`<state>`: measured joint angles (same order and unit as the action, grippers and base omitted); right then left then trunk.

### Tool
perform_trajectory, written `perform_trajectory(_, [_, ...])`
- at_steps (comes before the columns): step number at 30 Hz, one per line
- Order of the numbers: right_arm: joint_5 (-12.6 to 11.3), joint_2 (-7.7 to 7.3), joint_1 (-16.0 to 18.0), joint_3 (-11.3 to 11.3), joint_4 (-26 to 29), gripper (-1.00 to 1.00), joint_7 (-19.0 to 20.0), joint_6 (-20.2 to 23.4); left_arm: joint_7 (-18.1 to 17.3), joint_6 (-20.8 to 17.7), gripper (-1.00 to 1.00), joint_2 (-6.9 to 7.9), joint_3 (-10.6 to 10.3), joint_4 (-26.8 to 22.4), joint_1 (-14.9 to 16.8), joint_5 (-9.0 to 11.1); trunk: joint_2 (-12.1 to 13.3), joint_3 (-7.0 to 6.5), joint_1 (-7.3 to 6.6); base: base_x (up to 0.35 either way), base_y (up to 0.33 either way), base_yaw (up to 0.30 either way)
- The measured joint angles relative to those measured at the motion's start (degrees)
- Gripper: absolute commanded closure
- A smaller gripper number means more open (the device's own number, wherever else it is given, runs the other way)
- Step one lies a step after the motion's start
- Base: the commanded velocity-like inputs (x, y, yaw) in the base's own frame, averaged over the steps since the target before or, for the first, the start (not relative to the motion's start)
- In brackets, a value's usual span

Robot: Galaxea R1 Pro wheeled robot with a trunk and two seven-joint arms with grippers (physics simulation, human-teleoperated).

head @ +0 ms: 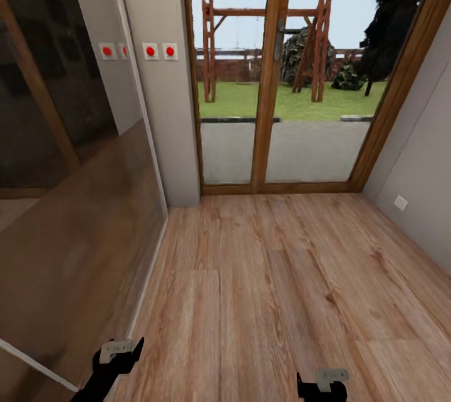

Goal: Pick up the two gym shoes and the two sandals from the corridor floor and place them onto the hallstand (shoe rack) in the corridor, making sure they are on the rack and not on the floor. Arrange them so the two gym shoes are next to each other and the two sandals are next to each other.

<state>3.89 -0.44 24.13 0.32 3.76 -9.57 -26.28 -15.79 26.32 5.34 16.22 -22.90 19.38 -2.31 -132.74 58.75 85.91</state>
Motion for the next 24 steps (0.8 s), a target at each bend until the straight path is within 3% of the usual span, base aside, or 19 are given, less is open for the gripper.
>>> perform_trajectory(24, [0.0, -0.01, 0.0, 0.0, 0.0, -1.0, 0.0, 0.0, 0.0, 0.0, -1.0, 0.05, 0.0, 0.0, 0.0, 0.0, 0.0, 0.0, 0.0, 0.338, 0.0, -0.275])
